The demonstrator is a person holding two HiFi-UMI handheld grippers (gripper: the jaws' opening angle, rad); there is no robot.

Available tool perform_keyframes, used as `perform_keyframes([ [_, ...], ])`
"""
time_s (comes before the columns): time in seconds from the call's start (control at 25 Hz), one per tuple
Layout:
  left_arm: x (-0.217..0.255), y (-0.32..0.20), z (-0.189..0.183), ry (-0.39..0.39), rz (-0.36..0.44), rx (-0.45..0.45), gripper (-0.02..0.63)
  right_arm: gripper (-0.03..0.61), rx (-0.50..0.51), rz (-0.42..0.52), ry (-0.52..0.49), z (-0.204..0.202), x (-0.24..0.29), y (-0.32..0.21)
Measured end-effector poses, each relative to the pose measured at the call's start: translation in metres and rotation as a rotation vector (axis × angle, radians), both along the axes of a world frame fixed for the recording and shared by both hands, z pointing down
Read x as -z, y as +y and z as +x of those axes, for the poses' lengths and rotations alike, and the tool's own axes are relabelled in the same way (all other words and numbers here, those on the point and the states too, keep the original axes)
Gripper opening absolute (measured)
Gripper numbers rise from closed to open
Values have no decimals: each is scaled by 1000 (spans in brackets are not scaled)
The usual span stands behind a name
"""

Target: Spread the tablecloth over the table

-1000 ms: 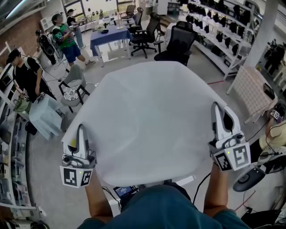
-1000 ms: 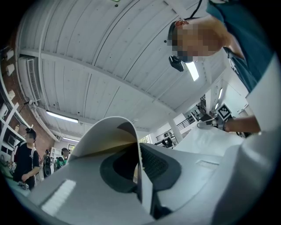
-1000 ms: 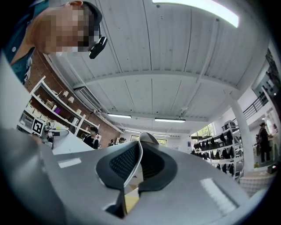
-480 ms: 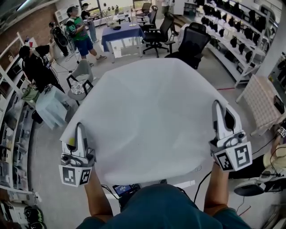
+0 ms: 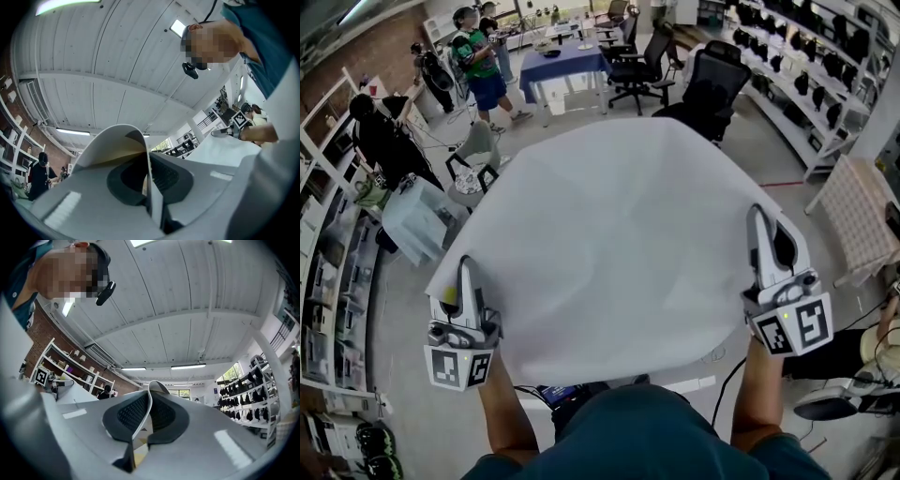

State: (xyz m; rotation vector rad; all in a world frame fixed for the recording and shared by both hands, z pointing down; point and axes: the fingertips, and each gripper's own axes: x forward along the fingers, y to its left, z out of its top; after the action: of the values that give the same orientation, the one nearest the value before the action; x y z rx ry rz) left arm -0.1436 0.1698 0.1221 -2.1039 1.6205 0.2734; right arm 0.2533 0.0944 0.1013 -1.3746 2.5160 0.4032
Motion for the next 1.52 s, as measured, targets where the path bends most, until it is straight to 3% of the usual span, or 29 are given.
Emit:
perform_keyframes([
  [0.44, -22, -52, -1, 2, -27, -58, 5, 12, -60, -33, -1, 0, -20, -28],
  [1.52, -30, -209, -105, 41, -26, -247, 5, 12, -261, -42, 20, -99, -20, -126],
])
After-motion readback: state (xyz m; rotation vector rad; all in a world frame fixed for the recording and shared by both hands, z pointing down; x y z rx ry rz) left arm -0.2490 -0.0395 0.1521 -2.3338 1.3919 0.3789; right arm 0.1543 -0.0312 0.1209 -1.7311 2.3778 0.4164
